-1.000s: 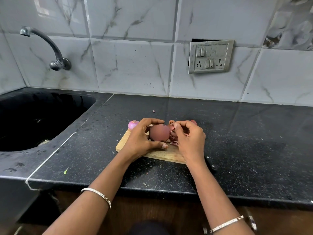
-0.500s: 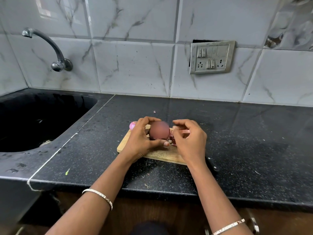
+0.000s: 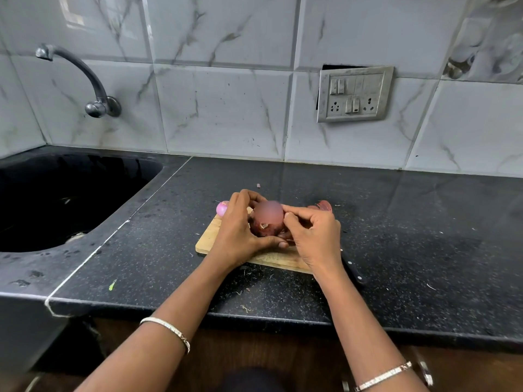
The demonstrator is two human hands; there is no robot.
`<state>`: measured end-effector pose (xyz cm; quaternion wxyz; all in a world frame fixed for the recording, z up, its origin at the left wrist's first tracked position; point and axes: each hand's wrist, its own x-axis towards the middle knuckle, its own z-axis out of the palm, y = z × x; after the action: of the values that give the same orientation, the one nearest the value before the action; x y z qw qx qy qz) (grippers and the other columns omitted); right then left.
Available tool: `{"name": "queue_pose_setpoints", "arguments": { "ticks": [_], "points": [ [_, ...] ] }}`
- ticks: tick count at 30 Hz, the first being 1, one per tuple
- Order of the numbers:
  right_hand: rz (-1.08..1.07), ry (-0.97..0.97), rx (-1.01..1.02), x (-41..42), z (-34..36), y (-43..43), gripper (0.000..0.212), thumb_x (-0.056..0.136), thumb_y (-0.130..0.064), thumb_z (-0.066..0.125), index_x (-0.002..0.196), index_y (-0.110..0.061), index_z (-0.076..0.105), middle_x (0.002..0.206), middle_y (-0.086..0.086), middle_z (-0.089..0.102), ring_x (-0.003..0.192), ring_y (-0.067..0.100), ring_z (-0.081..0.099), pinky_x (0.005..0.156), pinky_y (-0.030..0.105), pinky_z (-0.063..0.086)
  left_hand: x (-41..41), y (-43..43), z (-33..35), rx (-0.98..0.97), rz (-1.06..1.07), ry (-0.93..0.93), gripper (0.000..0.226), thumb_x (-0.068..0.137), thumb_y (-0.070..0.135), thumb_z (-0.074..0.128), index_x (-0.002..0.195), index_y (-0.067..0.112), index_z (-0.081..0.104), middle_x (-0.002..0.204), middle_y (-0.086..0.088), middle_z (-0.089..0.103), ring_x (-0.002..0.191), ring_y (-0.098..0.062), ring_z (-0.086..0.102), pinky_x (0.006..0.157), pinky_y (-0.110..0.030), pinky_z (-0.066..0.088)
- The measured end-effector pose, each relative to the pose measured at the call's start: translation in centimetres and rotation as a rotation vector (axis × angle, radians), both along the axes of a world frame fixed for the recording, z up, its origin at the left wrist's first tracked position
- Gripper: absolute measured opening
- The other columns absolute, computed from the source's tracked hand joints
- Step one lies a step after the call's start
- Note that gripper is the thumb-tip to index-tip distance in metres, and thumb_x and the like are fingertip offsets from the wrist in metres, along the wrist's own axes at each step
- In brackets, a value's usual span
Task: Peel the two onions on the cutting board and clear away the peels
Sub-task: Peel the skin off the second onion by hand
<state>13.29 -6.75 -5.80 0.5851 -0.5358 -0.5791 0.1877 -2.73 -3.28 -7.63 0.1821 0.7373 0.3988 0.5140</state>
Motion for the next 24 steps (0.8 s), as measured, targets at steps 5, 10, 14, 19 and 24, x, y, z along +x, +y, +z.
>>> {"name": "queue_pose_setpoints", "arguments": {
  "ticks": [5, 10, 14, 19, 24],
  "points": [
    [0.058, 0.041, -0.014, -0.11, 0.2, -0.23, 0.018, 0.085, -0.015, 0.078, 0.102, -0.017, 0.081, 0.09, -0.009, 0.078, 0.079, 0.008, 0.075, 0.079, 0.036, 0.062, 0.02, -0.06, 0.0, 0.047, 0.035, 0.016, 0.086, 0.051, 0.04, 0.1, 0.118, 0.014, 0.053, 0.115, 0.002, 0.05, 0.105, -0.004, 0.048, 0.082, -0.033, 0.054],
    [0.106, 0.001, 0.002, -0.21, 0.54, -0.52, 0.022, 0.085, -0.011, 0.077, 0.106, -0.016, 0.079, 0.087, -0.019, 0.075, 0.084, -0.009, 0.069, 0.083, 0.016, 0.055, -0.04, -0.07, -0.05, 0.093, 0.062, 0.049, 0.08, 0.052, 0.038, 0.1, 0.113, 0.016, 0.053, 0.112, 0.002, 0.05, 0.101, 0.007, 0.045, 0.082, -0.009, 0.042],
    [0.077, -0.062, 0.013, -0.1, 0.67, -0.7, 0.026, 0.086, -0.002, 0.068, 0.109, -0.01, 0.078, 0.1, 0.0, 0.077, 0.079, -0.026, 0.056, 0.077, -0.006, 0.036, -0.09, -0.05, -0.01, 0.122, 0.083, 0.055, 0.081, 0.051, 0.049, 0.096, 0.112, 0.019, 0.051, 0.11, 0.006, 0.049, 0.101, 0.003, 0.047, 0.081, -0.011, 0.044],
    [0.11, 0.003, 0.002, -0.21, 0.55, -0.81, 0.023, 0.087, -0.017, 0.077, 0.11, -0.014, 0.078, 0.099, -0.004, 0.078, 0.085, -0.012, 0.068, 0.076, 0.004, 0.048, -0.09, 0.04, -0.08, 0.146, 0.097, 0.055, 0.075, 0.055, 0.042, 0.096, 0.112, 0.023, 0.05, 0.112, 0.005, 0.048, 0.102, -0.001, 0.048, 0.082, -0.015, 0.045],
    [0.115, -0.004, -0.001, -0.26, 0.75, -0.86, 0.023, 0.087, -0.018, 0.078, 0.11, -0.014, 0.078, 0.093, -0.017, 0.073, 0.082, -0.014, 0.066, 0.075, 0.004, 0.048, -0.03, 0.03, -0.19, 0.161, 0.099, 0.072, 0.073, 0.056, 0.035, 0.098, 0.112, 0.02, 0.053, 0.112, 0.003, 0.048, 0.1, -0.003, 0.049, 0.083, -0.009, 0.04]
  ]
}}
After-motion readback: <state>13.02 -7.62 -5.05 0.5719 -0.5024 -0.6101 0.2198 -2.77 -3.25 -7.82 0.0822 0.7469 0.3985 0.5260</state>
